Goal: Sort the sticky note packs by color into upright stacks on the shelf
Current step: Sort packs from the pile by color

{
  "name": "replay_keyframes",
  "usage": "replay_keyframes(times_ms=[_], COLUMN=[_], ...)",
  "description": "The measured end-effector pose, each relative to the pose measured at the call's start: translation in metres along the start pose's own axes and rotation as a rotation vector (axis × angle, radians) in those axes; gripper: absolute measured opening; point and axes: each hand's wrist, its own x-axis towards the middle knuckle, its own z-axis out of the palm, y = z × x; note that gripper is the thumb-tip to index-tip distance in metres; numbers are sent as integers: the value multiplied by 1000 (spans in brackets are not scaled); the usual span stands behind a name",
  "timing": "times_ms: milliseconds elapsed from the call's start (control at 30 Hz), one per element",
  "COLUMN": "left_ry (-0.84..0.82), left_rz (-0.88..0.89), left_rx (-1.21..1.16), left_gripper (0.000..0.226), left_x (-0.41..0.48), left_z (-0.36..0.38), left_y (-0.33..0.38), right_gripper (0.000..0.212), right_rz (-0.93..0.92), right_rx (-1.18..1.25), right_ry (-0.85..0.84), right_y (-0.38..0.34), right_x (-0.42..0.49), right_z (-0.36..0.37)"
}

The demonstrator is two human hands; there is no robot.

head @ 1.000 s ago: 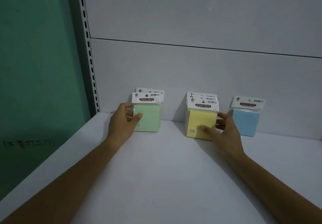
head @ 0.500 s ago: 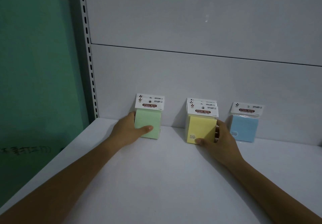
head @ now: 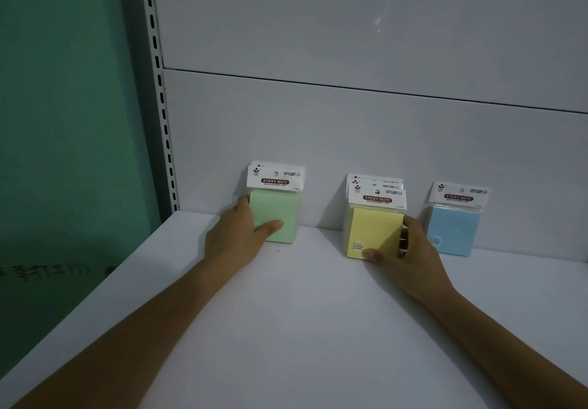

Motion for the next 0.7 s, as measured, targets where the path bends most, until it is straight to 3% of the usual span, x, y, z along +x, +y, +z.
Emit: replay_keyframes(times_ms=[700], left_ry=[-9], left_rz=[40], left_rx=[-92], left_gripper=[58], left_x=[-3], left_z=[-3], left_y=[-1], right_gripper=[84], right_rz=[-38], right_rx=[-105], right_ry=[-66], right_y=[-7], right_x=[-2], right_z=[1])
